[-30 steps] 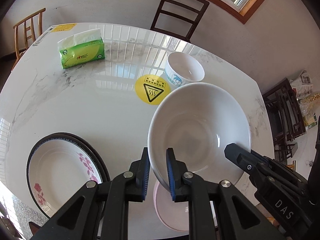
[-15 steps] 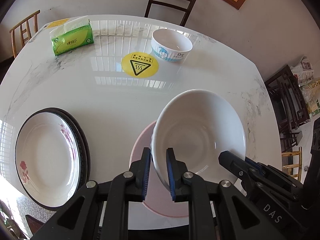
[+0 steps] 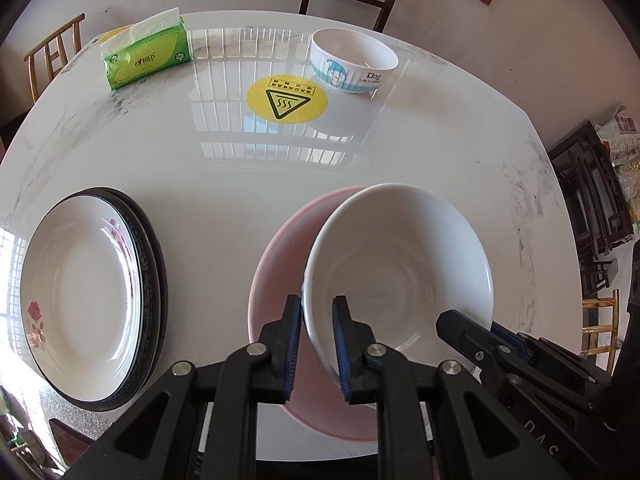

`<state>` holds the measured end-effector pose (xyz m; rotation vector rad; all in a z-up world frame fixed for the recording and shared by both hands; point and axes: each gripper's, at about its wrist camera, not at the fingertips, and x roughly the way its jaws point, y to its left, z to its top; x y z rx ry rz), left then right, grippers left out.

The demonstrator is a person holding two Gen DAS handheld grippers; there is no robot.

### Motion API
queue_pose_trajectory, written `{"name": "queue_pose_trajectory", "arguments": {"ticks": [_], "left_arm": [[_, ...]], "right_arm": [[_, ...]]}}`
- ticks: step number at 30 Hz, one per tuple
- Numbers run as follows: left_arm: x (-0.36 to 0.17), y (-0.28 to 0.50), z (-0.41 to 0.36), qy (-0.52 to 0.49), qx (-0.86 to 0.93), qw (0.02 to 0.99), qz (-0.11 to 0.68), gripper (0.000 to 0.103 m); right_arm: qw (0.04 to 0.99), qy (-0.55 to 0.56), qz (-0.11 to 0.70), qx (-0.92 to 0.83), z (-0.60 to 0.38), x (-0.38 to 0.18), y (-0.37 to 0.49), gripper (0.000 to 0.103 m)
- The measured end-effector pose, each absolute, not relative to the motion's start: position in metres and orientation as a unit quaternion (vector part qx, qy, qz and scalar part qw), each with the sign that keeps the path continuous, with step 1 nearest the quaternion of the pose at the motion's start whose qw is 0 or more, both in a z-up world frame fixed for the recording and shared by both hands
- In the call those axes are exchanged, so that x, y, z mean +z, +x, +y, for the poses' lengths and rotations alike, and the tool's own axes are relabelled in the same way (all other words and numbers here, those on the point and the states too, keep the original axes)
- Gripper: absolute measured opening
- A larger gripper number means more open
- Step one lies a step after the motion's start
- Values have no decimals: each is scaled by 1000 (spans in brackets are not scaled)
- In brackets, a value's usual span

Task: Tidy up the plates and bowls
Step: 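Lower the Rabbit bowl with both grippers into the pink bowl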

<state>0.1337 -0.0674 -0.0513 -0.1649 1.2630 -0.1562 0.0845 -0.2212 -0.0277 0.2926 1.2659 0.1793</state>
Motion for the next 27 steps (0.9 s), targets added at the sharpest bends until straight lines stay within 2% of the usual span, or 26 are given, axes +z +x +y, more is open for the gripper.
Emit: {"name": "queue_pose_trajectory", "arguments": {"ticks": [27], "left_arm": [[-62,136,-64,-92,-72,793,598,19]], "right_arm": [[800,87,590,65,-208,-27,87,23]]}}
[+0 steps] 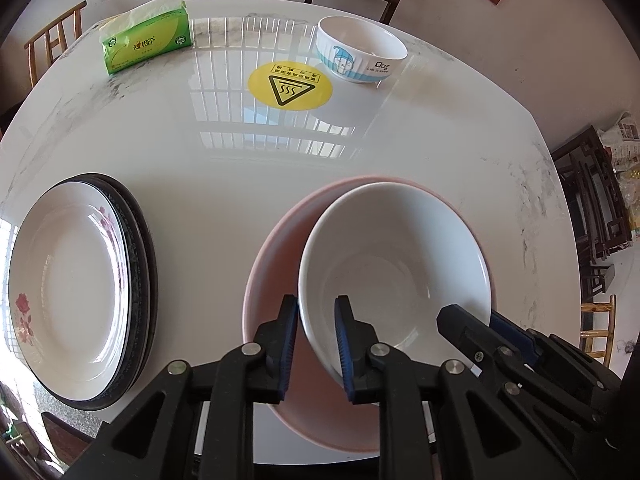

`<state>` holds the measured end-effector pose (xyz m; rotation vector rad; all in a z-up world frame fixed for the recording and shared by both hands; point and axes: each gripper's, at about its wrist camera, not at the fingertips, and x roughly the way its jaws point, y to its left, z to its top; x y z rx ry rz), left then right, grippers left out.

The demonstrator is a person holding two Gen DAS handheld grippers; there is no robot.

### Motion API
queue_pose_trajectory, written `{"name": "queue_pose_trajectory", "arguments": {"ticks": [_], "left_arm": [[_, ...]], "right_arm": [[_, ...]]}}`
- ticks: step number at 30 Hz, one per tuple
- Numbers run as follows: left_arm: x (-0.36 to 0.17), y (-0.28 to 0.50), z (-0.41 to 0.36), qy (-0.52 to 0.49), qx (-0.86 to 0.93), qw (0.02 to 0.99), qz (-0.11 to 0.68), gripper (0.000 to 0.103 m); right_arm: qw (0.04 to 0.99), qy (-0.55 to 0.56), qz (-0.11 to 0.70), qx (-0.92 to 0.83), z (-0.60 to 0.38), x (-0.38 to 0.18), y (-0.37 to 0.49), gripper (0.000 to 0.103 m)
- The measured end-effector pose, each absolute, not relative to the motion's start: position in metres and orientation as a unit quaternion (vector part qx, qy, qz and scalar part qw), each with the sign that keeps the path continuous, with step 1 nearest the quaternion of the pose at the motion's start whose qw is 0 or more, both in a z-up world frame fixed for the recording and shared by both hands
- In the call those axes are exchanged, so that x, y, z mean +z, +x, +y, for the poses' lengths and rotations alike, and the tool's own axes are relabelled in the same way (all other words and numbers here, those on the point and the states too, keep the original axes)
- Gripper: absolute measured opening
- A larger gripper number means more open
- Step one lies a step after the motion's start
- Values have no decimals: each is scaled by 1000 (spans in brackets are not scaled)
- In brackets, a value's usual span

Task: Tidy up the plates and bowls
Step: 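Lower the Rabbit bowl with both grippers into the pink bowl, then open both grippers to release the Rabbit bowl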

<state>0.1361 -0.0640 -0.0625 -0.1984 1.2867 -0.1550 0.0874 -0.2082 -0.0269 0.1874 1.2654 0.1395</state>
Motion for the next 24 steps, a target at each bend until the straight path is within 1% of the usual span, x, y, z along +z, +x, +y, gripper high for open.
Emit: {"name": "queue_pose_trajectory", "arguments": {"ticks": [15,18,24], "left_arm": [[-59,137,-62,-100,-85,792,596,21],[-56,135,-61,-100,-91,795,591,24],[-49,133,-60,-100,-101,800,583,24]], "right_arm": [[800,98,588,67,-212,-25,90,30],[802,98,586,68,-213,-23,89,32],[810,104,573,74,-218,-11,87,34]]}}
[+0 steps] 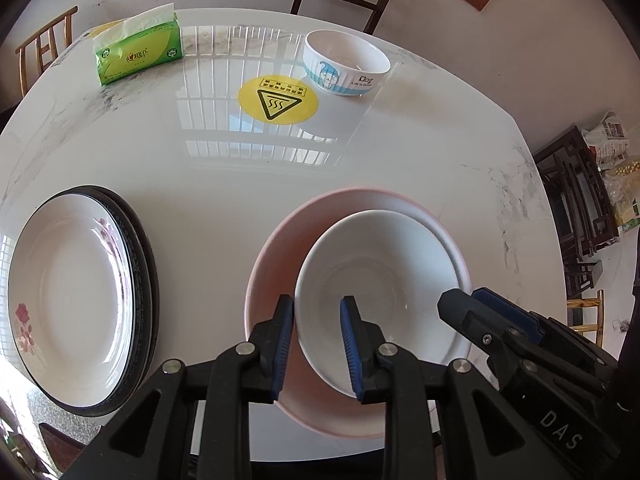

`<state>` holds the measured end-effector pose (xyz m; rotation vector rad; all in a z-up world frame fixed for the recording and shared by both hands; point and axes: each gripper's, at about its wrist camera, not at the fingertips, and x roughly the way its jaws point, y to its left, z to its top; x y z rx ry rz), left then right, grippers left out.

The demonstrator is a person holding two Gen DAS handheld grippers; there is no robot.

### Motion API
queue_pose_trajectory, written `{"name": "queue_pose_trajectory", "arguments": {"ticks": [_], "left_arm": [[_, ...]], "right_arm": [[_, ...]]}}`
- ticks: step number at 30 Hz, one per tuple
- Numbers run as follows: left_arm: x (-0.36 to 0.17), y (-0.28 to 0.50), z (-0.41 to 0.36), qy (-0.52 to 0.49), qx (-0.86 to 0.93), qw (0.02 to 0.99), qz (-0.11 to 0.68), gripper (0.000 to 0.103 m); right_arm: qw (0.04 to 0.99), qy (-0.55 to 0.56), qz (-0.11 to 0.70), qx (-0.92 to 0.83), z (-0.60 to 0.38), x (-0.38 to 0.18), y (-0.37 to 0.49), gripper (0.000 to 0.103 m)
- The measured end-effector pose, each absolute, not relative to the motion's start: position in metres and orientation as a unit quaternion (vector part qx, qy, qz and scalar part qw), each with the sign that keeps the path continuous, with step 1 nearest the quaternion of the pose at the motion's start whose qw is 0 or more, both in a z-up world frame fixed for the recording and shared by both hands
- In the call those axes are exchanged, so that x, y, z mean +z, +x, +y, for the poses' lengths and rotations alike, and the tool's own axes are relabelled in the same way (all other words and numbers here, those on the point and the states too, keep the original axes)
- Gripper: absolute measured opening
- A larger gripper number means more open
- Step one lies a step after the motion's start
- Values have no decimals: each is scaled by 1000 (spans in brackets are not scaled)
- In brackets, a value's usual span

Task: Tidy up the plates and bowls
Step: 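Open both grippers to release the Rabbit bowl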

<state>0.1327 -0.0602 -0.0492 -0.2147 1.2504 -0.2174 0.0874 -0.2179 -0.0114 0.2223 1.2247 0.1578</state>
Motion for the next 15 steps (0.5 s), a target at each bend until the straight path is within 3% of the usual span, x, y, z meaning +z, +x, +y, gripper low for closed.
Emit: {"name": "queue_pose_trajectory", "arguments": {"ticks": [15], "left_arm": [[-19,142,-39,-146,-133,822,535,25]], "right_arm": [[816,164,547,93,-246,2,95,37]]}}
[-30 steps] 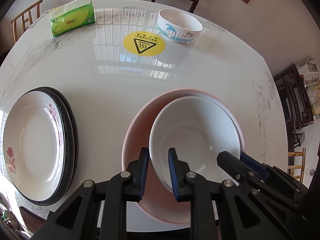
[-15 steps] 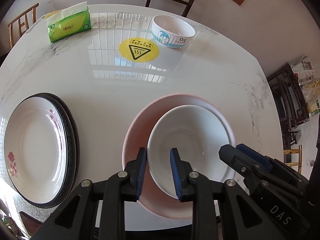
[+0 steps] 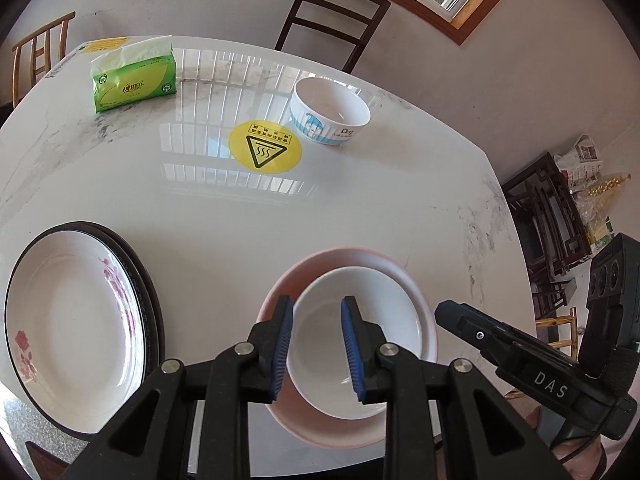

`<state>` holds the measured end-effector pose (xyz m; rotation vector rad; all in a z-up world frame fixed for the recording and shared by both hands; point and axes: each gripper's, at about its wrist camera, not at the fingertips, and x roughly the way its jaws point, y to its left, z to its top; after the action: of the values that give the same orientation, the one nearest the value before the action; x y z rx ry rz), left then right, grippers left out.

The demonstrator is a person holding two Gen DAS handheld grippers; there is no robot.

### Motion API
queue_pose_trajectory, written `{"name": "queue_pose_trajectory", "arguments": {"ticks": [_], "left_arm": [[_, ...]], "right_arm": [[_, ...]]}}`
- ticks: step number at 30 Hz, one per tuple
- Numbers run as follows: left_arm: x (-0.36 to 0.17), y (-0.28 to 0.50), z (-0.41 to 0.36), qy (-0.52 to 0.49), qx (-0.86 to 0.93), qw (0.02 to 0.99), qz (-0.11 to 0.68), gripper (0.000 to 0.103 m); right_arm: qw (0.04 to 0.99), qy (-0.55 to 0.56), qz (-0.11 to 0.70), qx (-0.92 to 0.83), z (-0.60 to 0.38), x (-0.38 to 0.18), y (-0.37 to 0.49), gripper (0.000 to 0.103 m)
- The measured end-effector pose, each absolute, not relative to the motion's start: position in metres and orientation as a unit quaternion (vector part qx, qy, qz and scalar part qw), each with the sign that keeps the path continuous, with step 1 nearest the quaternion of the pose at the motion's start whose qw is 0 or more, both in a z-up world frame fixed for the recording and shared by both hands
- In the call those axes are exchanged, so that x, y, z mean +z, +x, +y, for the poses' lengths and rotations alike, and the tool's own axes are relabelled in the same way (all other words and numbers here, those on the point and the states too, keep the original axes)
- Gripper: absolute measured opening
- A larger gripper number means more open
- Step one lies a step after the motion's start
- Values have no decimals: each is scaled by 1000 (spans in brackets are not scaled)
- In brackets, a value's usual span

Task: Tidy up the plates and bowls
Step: 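Open both grippers to release the Rabbit bowl, then move both grippers to the rim of the white Dog bowl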

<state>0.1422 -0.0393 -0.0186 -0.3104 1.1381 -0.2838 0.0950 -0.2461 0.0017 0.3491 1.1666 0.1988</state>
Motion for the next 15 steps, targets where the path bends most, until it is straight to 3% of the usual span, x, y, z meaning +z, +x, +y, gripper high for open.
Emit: {"name": "queue_pose_trajectory", "arguments": {"ticks": [15], "left_arm": [[-16,193,-24,-116,-103,831,535,25]], "right_arm": [[821,144,546,87,-266,5,131,37]]}}
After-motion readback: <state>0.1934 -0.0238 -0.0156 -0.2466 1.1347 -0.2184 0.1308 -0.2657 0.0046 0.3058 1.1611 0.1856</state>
